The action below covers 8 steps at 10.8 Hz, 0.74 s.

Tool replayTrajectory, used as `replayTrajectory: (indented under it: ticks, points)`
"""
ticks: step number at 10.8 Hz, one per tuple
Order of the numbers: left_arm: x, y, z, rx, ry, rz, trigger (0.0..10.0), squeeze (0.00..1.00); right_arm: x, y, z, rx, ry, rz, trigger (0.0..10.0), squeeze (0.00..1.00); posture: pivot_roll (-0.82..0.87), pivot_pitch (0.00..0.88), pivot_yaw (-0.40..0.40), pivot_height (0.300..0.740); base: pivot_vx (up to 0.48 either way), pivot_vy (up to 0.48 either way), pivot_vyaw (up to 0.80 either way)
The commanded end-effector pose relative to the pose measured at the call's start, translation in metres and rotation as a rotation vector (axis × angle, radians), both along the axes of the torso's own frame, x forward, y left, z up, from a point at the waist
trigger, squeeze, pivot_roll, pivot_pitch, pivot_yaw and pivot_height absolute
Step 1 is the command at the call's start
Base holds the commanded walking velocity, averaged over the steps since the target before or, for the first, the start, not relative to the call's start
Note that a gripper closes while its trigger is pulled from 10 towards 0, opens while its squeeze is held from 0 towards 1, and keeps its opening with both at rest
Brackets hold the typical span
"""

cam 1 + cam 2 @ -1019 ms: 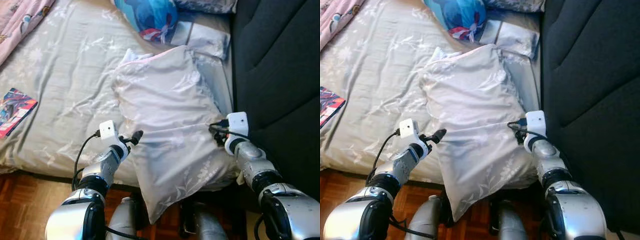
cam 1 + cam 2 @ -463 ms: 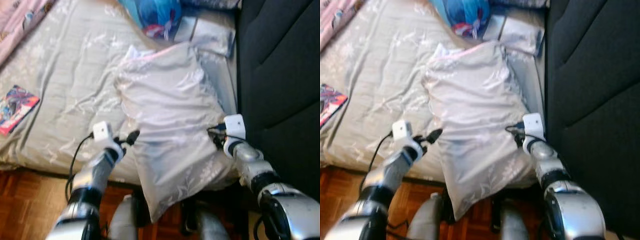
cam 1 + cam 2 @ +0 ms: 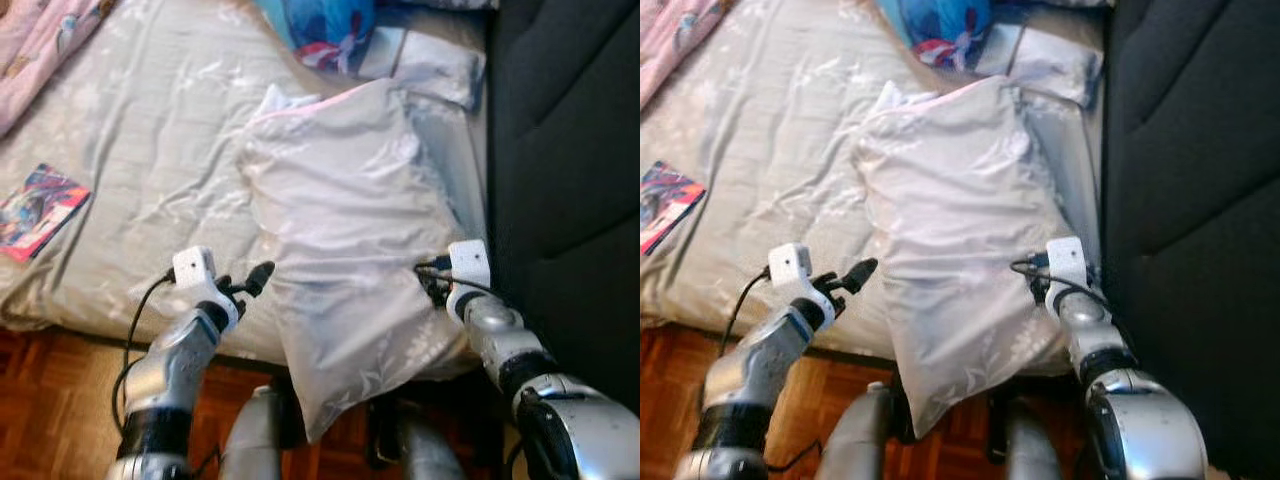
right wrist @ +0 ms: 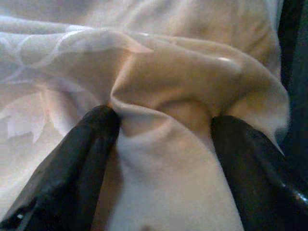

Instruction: Clean up the room

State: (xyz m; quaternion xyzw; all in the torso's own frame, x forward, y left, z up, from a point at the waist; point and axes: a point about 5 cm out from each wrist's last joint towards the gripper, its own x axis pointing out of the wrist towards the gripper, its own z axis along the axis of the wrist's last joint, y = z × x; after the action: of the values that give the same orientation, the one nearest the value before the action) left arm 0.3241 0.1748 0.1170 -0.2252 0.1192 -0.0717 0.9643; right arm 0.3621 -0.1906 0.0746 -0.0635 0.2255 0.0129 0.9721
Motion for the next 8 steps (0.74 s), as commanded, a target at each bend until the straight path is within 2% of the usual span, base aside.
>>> replayTrajectory:
  ticks: [1, 4, 5, 8]
  points:
    - [-0.008, 0.000, -0.005, -0.009, 0.036, -0.001, 10.0, 0.00, -0.020, 0.000, -0.031, 0.026, 0.124, -0.022, 10.0, 0.00, 0.29, 0.485, 0.047, 0.691, 0.000, 0.000, 0.00]
    - [-0.020, 0.000, 0.004, -0.009, 0.038, 0.002, 10.0, 0.00, -0.032, 0.002, -0.046, 0.049, 0.187, -0.050, 10.0, 0.00, 0.31, 0.493, 0.053, 0.691, 0.000, 0.000, 0.00]
    - [-0.024, -0.002, 0.006, -0.015, 0.045, 0.001, 10.0, 0.00, -0.035, 0.005, -0.050, 0.041, 0.201, -0.028, 0.0, 0.00, 0.32, 0.495, 0.055, 0.691, 0.000, 0.000, 0.00]
    - [-0.027, -0.004, 0.008, -0.018, 0.050, -0.009, 10.0, 0.00, -0.039, 0.003, -0.054, 0.023, 0.217, -0.035, 0.0, 0.00, 0.32, 0.498, 0.053, 0.691, 0.000, 0.000, 0.00]
